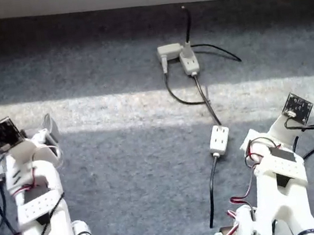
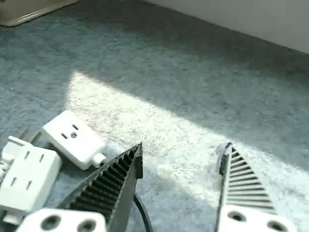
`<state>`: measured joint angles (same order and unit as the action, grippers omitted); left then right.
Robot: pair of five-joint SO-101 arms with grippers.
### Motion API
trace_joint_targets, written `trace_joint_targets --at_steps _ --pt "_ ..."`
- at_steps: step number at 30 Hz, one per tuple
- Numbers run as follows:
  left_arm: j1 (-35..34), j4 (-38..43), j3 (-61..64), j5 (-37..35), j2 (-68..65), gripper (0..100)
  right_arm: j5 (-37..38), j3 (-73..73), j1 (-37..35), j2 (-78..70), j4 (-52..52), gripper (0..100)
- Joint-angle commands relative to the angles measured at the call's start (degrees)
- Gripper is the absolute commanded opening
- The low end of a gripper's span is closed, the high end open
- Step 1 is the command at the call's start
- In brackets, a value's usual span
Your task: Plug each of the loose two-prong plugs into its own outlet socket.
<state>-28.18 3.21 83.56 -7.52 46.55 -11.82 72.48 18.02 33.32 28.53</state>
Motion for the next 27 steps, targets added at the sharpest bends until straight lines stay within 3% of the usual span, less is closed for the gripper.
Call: trace_joint_targets --at_steps 1,5,11,14,22,27 --pt "-5.0 -37.4 -19.7 7.8 5.8 27 -0.6 -0.1 -0.7 0.8 -0.8 22.4" --pt "-7.4 -50.5 -30.8 17.3 5.1 27 -0.6 -0.1 -0.7 0.6 -0.8 22.4" --pt "-16.6 -57.3 -41.2 20.9 -4.0 25 -0.6 -0.1 -0.7 0.6 -0.8 22.4" --pt "-19.2 -62.1 -49.8 21.4 -14.4 23 -0.6 -0.1 -0.8 0.4 -0.8 22.4" --pt "-22.7 -80.4 -86.5 32.4 -49.1 23 -0.5 -0.2 -0.8 0.3 -0.8 22.4" --pt "-27.5 -84.9 -111.6 38.2 -66.7 23 -0.5 -0.2 -0.8 0.3 -0.8 22.4"
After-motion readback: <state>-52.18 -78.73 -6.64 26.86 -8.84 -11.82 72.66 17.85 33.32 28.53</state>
